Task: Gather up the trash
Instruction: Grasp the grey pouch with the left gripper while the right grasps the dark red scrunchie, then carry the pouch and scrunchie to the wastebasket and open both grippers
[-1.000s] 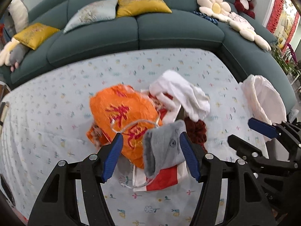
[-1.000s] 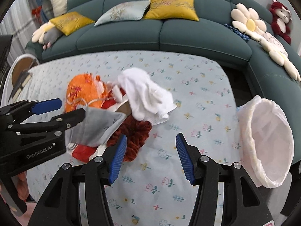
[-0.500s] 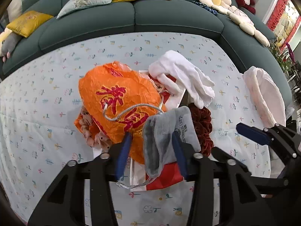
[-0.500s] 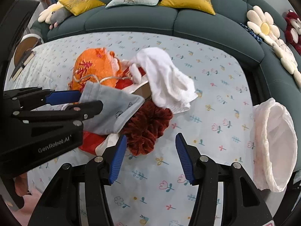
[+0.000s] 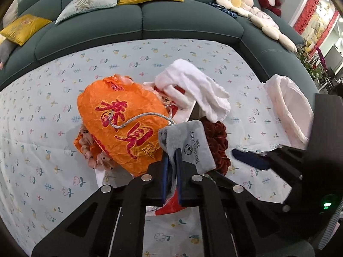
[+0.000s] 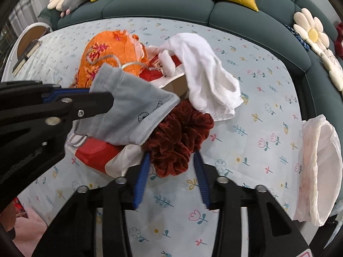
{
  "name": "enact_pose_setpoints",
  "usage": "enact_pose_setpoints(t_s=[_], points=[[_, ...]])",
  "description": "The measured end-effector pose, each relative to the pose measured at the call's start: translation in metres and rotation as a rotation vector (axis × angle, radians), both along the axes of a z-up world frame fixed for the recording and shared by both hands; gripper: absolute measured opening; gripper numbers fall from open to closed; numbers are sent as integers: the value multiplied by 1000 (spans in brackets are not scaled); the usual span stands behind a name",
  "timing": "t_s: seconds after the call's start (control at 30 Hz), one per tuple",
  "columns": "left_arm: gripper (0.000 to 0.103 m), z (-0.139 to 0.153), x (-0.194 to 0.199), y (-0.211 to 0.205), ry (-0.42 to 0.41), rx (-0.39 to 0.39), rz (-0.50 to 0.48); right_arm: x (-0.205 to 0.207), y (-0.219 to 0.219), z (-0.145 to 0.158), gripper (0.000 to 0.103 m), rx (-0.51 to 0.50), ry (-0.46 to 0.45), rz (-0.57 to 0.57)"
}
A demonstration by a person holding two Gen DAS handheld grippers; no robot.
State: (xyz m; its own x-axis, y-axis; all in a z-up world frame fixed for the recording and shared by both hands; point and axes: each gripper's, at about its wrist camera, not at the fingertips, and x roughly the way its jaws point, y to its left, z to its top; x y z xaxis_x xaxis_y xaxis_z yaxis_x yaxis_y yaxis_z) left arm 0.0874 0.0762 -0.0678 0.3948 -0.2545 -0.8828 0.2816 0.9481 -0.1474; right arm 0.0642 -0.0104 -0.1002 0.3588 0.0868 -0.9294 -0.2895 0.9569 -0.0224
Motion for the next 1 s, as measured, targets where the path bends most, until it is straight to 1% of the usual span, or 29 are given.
enact_pose_setpoints(t_s=[0.03, 0.1, 0.2, 0.37, 0.6, 0.87, 1.0], points=[[6, 1, 0, -1, -3, 0, -3, 0, 1, -1, 20, 2, 6, 2], [6, 3, -1, 0, -8, -4, -1, 1, -1, -1, 11, 15, 10, 1], [6, 8, -1, 2, -17, -10, 8, 2, -5, 5, 6, 47, 11, -10], [6, 15, -4, 3, -32, -7, 15, -1, -15, 26, 5, 102, -18, -38], [5, 42, -11, -7, -99, -1, 9, -13, -39, 64, 5, 152, -107, -106], [6, 82, -19, -48, -199, 1, -32, -28, -106, 107, 5, 210, -229, -269], [6, 93, -21, -75, -231, -1, -65, -33, -144, 120, 5, 238, -277, -341]])
